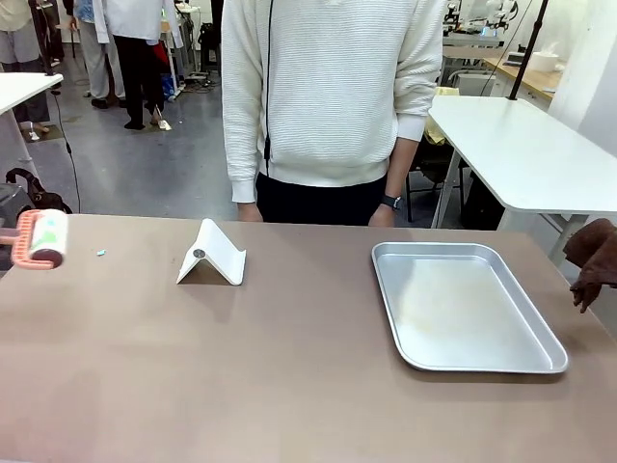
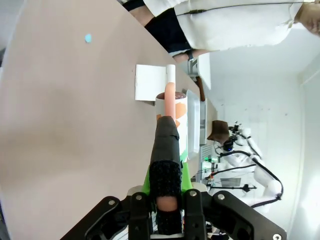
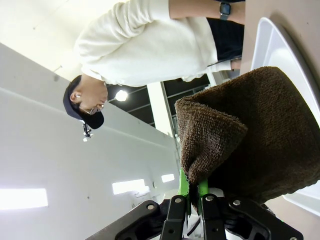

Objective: Clean the surface of the table.
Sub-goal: Clean the area not pointed to by the person.

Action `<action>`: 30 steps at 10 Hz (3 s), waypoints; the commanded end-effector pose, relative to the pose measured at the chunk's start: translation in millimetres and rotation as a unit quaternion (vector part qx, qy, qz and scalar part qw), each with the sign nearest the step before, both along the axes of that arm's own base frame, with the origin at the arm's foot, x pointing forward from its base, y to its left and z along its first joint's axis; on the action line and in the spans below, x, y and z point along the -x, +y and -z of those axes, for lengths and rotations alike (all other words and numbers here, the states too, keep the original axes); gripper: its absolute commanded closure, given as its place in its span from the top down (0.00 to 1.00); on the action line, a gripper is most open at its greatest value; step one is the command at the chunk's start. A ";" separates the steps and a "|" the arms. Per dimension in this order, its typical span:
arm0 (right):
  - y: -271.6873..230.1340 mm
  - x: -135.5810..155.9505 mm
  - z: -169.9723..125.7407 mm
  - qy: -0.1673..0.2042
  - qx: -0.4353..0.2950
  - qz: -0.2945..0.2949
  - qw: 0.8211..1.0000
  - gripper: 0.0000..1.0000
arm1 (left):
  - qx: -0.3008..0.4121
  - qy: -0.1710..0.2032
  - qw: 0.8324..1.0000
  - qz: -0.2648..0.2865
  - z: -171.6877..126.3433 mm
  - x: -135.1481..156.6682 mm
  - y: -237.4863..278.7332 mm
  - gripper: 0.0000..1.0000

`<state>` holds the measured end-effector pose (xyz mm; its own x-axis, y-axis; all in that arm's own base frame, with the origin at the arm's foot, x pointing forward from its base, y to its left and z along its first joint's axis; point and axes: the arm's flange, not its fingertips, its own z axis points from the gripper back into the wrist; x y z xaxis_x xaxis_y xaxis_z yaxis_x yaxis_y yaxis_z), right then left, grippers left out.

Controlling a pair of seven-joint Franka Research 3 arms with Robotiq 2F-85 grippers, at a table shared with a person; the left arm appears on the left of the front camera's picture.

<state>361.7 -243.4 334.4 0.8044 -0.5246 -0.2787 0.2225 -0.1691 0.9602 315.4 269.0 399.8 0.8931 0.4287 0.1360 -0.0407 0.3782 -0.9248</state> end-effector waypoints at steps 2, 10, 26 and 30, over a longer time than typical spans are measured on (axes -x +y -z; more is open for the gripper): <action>1.5 3.5 -6.4 -0.002 0.002 -0.001 1.000 0.07 | 0.028 -0.021 0.999 -0.013 12.8 34.9 49.5 0.22; 1.5 3.5 -6.4 -0.002 0.002 -0.001 1.000 0.07 | 0.030 -0.009 0.999 -0.044 24.9 57.1 71.6 0.22; 1.5 3.5 -6.4 -0.002 0.002 -0.001 1.000 0.07 | -0.072 0.135 0.985 -0.083 57.8 -172.3 43.1 0.22; 1.5 3.5 -6.4 -0.002 0.002 -0.001 1.000 0.07 | -0.114 0.151 0.980 -0.058 80.8 -182.7 20.1 0.22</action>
